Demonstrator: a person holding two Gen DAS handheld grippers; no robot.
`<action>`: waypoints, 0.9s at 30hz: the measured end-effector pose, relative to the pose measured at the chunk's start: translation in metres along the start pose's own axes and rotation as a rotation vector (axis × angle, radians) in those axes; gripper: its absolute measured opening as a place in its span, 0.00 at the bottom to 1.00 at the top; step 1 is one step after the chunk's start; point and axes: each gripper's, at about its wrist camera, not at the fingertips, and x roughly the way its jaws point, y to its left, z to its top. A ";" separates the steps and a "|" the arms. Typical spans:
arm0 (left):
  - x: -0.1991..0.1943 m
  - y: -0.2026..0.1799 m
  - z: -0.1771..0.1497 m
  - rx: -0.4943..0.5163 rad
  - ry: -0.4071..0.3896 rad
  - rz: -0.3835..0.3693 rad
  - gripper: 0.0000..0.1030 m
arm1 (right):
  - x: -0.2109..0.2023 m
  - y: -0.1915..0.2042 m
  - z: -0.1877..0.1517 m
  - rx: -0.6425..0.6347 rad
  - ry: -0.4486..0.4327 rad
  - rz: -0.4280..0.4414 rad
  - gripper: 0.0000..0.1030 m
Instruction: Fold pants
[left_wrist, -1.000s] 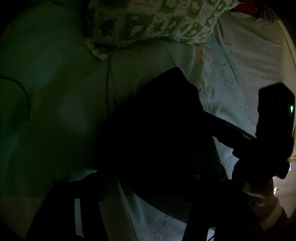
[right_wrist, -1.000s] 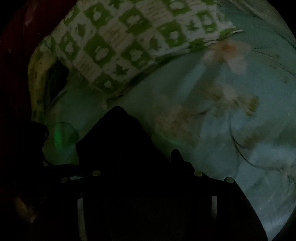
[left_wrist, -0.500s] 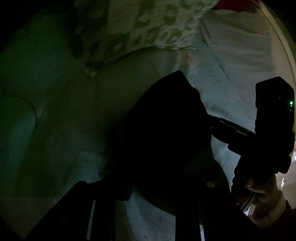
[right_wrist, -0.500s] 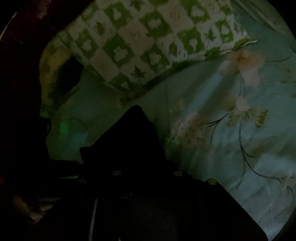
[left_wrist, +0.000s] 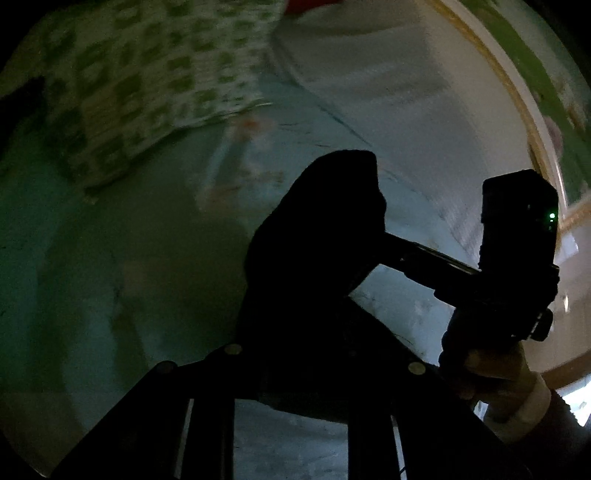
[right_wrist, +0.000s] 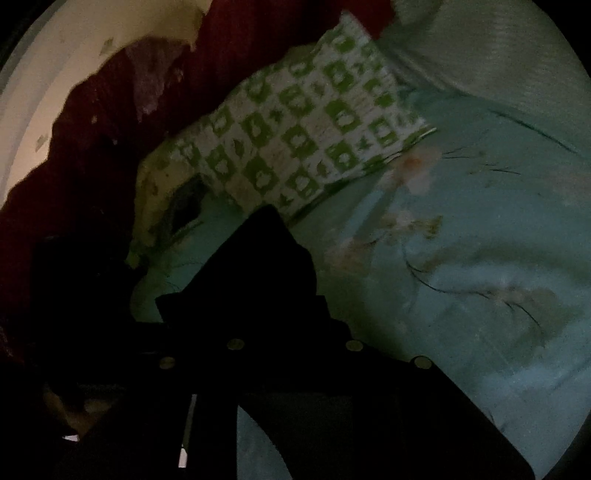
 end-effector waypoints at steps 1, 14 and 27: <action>0.000 -0.009 -0.002 0.019 0.003 -0.007 0.16 | -0.007 -0.002 -0.003 0.008 -0.013 -0.003 0.20; 0.027 -0.110 -0.034 0.209 0.075 -0.080 0.16 | -0.101 -0.038 -0.077 0.138 -0.195 -0.056 0.18; 0.071 -0.184 -0.088 0.403 0.160 -0.059 0.16 | -0.146 -0.080 -0.150 0.278 -0.286 -0.095 0.17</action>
